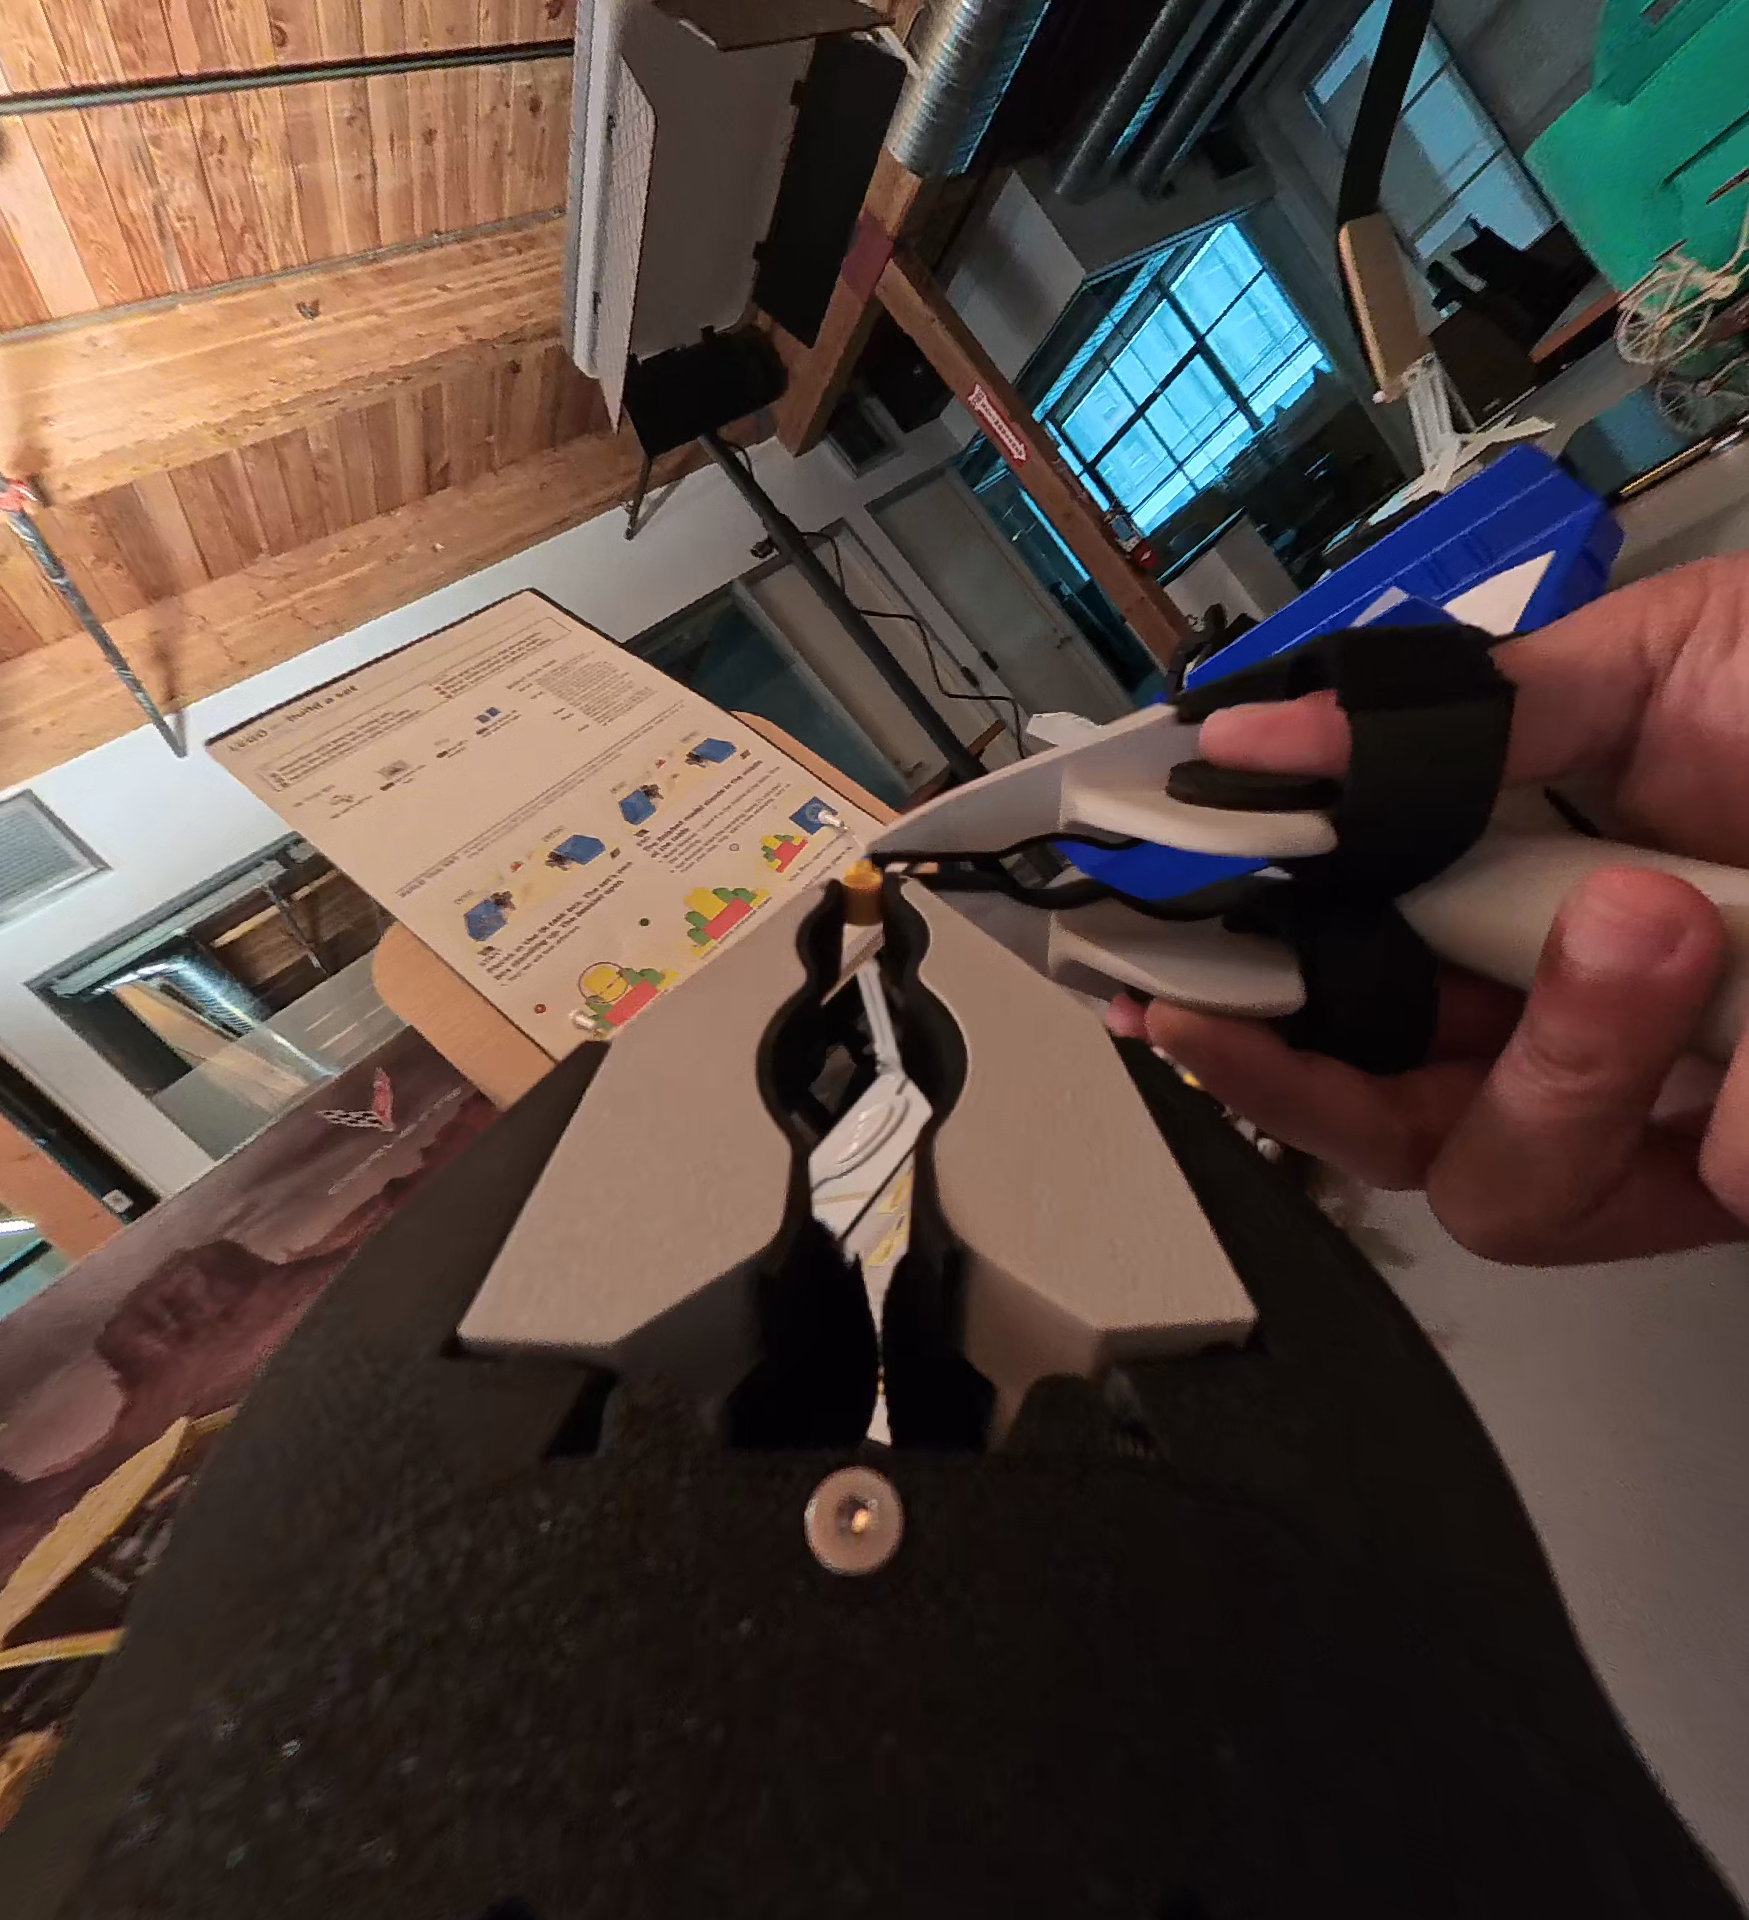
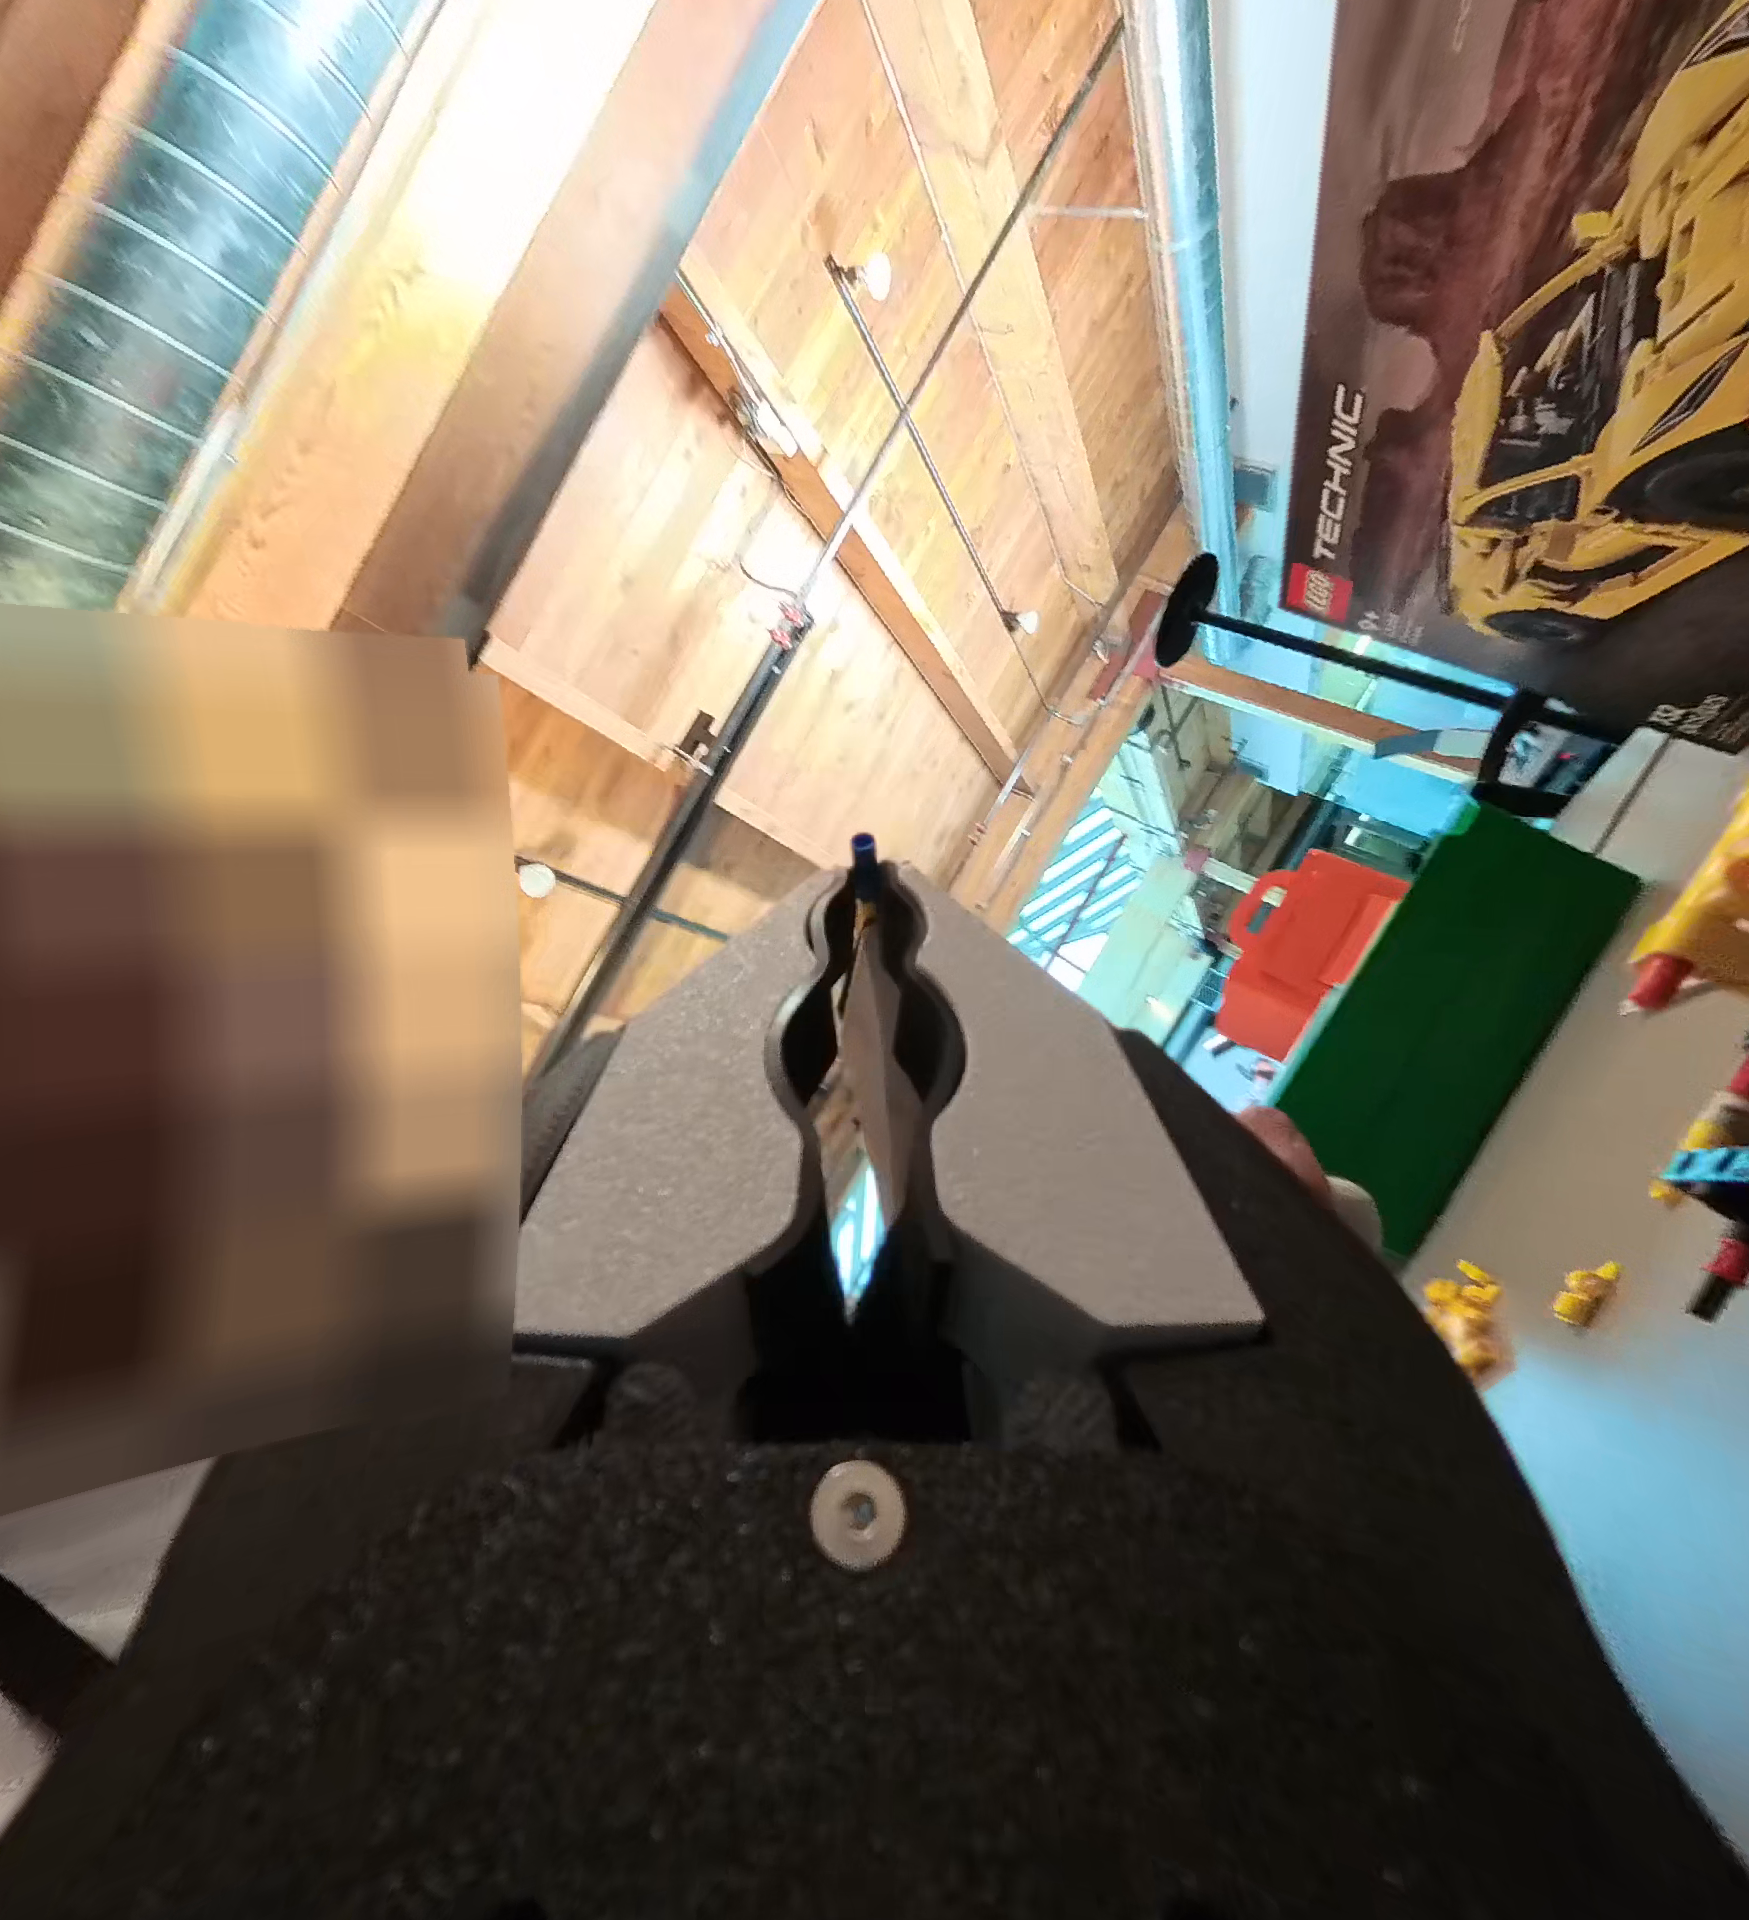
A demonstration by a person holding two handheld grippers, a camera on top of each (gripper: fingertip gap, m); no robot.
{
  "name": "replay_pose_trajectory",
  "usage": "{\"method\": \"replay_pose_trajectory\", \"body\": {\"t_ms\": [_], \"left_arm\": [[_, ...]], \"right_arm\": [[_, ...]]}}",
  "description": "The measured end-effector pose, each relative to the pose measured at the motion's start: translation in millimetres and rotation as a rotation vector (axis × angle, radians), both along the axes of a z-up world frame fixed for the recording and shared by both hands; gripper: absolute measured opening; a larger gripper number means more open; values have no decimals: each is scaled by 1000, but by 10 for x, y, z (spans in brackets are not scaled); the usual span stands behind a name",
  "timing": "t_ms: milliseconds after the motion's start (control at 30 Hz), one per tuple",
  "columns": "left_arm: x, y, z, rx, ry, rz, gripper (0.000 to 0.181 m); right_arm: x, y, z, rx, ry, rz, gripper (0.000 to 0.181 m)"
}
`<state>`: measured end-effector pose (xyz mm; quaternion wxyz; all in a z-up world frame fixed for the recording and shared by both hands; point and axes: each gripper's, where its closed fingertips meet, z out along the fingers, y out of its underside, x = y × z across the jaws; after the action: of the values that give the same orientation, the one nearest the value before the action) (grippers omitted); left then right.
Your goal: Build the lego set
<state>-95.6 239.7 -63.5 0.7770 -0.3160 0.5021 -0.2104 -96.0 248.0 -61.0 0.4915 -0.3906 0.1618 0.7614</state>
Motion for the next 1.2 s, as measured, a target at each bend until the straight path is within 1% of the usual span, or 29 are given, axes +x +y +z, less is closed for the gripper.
{"method": "replay_pose_trajectory", "body": {"t_ms": [33, 167, 267, 500, 600, 700, 967, 1200], "left_arm": [[2, 3, -2, -10, 3, -13, 7], [24, 14, -55, -30, 36, -48, 7], [30, -7, -67, -33, 47, -83, 7], [84, -64, -186, -94, 132, -206, 7], [105, -59, -244, -108, 165, -221, 7], [123, -30, -272, -117, 175, -202, 7], [126, -48, -265, -149, 171, -229, 7], [106, -37, -229, -157, 159, -236, 7]], "right_arm": [[1, 3, 0, 4, -30, 9, 3], [18, 14, -66, 10, -165, 43, 3], [18, -10, -80, 20, -207, 69, 3], [67, -63, -202, 33, -357, 158, 2], [89, -65, -261, 24, -402, 159, 2], [112, -40, -288, 21, -440, 119, 3], [124, -50, -285, 37, -429, 126, 4], [143, -70, -256, 46, -365, 162, 5]]}}
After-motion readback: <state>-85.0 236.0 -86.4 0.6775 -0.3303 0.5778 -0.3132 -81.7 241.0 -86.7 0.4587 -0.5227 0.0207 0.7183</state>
